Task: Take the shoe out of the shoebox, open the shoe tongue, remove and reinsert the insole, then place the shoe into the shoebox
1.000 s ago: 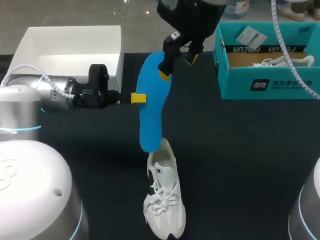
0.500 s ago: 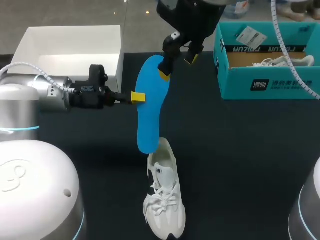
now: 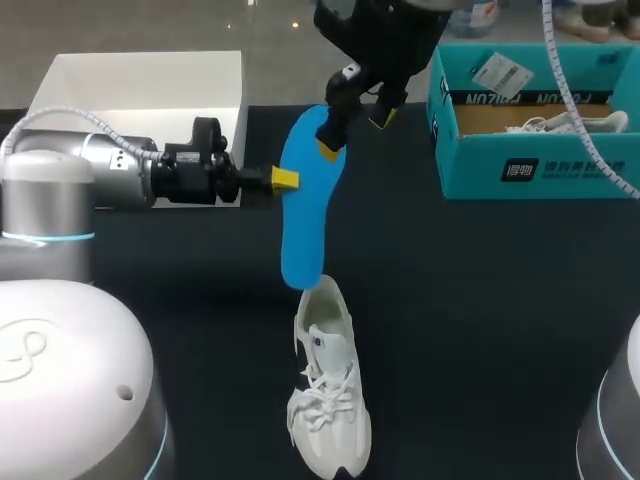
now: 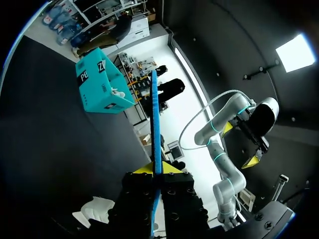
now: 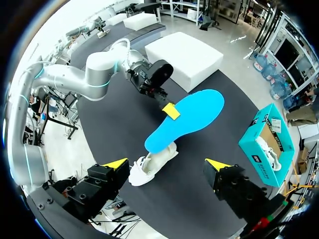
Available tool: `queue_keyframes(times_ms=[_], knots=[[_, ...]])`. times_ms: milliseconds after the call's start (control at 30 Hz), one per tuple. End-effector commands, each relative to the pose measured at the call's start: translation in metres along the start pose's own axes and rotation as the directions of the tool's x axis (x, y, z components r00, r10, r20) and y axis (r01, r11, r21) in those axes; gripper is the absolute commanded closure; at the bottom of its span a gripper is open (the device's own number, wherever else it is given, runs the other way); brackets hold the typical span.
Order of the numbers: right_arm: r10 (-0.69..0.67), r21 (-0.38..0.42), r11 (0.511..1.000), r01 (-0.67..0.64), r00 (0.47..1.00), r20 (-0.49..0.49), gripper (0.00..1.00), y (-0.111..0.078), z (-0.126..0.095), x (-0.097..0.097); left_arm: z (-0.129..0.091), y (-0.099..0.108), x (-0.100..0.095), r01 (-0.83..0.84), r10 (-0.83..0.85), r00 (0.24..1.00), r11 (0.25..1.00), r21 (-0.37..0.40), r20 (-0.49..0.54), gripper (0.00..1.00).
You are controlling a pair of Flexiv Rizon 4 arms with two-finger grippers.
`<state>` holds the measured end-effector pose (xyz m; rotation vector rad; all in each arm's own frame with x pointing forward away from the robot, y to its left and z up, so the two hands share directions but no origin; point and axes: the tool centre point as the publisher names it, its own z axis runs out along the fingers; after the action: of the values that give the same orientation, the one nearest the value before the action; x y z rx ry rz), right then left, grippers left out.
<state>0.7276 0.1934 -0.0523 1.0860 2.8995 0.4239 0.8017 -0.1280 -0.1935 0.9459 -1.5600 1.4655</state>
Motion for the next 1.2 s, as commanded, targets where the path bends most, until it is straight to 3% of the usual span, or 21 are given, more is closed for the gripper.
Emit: queue_keyframes(times_ms=[33,367,700,967,1200], knots=[[0.0,0.001,1.0,0.0,1.0,-0.001,0.0,0.001,0.0,0.0,0.0,-0.005,-0.006,0.002,-0.001,1.0,1.0,0.004,-0.02,1.0],[0.0,0.001,1.0,0.0,1.0,-0.001,0.0,0.001,0.0,0.0,0.0,-0.005,-0.006,0.002,-0.001,1.0,1.0,0.004,-0.02,1.0],[0.064,0.011,0.998,-0.064,0.996,0.056,0.0,-0.006,0.008,0.024,0.0,-0.005,-0.006,0.002,-0.001,1.0,1.0,0.004,-0.02,1.0],[0.109,-0.02,0.994,-0.108,0.992,0.064,0.0,-0.026,0.001,0.016,0.0,-0.005,-0.006,0.002,-0.001,1.0,1.0,0.004,-0.02,1.0],[0.086,-0.018,0.996,-0.086,0.995,0.045,0.0,-0.02,0.001,0.013,0.0,-0.005,-0.006,0.002,-0.001,1.0,1.0,0.004,-0.02,1.0]])
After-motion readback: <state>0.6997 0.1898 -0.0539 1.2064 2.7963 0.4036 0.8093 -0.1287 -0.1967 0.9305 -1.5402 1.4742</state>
